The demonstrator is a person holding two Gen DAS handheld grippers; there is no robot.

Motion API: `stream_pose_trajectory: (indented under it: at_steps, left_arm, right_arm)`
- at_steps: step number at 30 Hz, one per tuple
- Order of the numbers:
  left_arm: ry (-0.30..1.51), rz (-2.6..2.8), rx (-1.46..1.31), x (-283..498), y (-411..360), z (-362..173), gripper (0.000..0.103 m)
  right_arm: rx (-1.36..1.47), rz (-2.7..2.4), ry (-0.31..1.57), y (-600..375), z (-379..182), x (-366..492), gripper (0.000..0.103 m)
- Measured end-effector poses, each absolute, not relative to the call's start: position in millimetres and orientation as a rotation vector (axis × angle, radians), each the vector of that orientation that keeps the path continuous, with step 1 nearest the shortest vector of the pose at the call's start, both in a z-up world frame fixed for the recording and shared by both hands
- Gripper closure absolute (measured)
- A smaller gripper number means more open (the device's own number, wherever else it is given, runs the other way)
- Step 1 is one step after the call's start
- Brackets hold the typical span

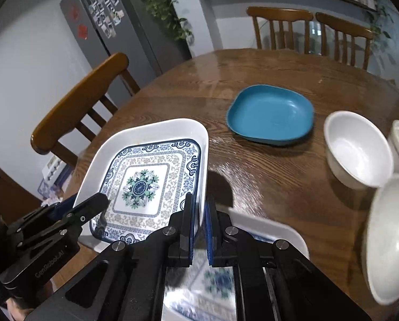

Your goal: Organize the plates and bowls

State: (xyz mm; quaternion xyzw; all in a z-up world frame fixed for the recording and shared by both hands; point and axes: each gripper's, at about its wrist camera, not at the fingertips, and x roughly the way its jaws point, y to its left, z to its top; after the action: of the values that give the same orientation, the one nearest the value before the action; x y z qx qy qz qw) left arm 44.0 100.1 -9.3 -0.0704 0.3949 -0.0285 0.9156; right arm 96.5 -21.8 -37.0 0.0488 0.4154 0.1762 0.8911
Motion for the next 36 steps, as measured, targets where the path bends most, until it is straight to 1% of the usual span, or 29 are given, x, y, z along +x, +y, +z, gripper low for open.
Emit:
stream_pose_trajectory:
  at_steps: [13, 19, 36]
  left_arm:
    - [0.821, -0.166, -0.077, 24.5, 63.4, -20.5, 0.077]
    - [0.834, -0.187, -0.062, 24.0, 56.0, -26.4, 0.077]
    - [0.904, -0.198, -0.03, 28.0, 44.9, -50.6, 0.077]
  right_arm:
    - [0.21, 0.288, 0.87, -63.0, -62.9, 43.0, 0.093]
    - [0.206, 0.267, 0.869, -70.2, -66.6, 27.5, 0.092]
    - [0.201, 0.23, 0.924, -76.8, -87.5, 20.2, 0.091]
